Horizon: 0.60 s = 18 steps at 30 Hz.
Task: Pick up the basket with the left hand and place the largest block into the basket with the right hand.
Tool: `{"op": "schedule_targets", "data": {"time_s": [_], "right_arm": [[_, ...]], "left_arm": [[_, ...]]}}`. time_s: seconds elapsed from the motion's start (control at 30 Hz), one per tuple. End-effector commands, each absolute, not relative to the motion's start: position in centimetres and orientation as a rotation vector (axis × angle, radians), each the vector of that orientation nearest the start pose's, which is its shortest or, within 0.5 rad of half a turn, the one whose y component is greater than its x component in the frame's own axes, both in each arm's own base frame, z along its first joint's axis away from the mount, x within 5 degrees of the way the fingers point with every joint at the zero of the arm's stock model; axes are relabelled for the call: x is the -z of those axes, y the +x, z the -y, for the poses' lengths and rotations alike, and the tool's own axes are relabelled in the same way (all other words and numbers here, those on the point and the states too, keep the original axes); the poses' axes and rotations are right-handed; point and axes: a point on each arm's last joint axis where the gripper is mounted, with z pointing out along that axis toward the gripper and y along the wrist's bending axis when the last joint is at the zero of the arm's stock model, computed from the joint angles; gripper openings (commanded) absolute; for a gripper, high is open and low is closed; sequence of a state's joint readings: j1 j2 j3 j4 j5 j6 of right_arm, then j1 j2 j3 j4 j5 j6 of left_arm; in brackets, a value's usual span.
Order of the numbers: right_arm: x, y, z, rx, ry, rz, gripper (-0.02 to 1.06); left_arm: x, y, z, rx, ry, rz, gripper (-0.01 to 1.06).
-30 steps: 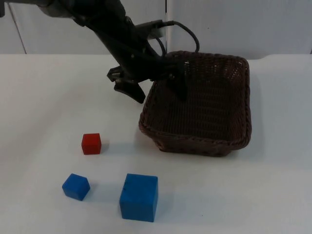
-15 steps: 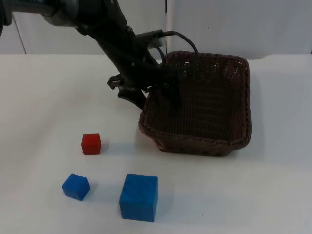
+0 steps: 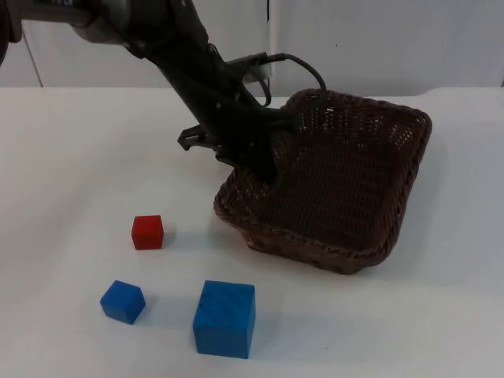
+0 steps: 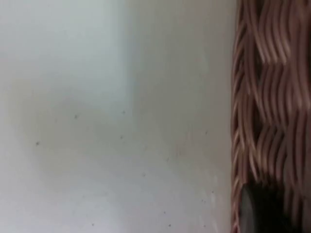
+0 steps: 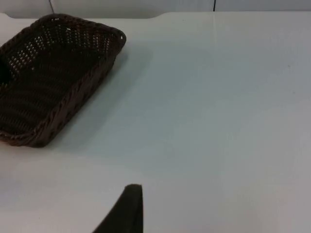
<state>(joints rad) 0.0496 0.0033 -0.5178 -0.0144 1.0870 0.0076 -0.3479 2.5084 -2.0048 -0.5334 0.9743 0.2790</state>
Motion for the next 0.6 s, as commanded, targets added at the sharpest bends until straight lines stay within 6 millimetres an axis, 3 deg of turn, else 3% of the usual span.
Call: {"op": "schedule_targets", "data": {"time_s": [0.0,0.3,0.57], "right_arm": [[-28.0,-0.7,0.2,-0.01,-0.037,-2.047,1.05],[-28.0,-0.7,0.2,-0.01,-0.037,-2.047,1.05],[-28.0,-0.7,0.2,-0.01,-0.037,-2.047,1.05]], "left_arm": [[-10.4,46.6,21.4,0.748,0.485,-2.832,0.0],[-11.4,46.6,21.4,0.792,0.387,-2.848,0.0],[-14.3,46.6,21.3,0.797,0.368,-2.798,0.0]]}}
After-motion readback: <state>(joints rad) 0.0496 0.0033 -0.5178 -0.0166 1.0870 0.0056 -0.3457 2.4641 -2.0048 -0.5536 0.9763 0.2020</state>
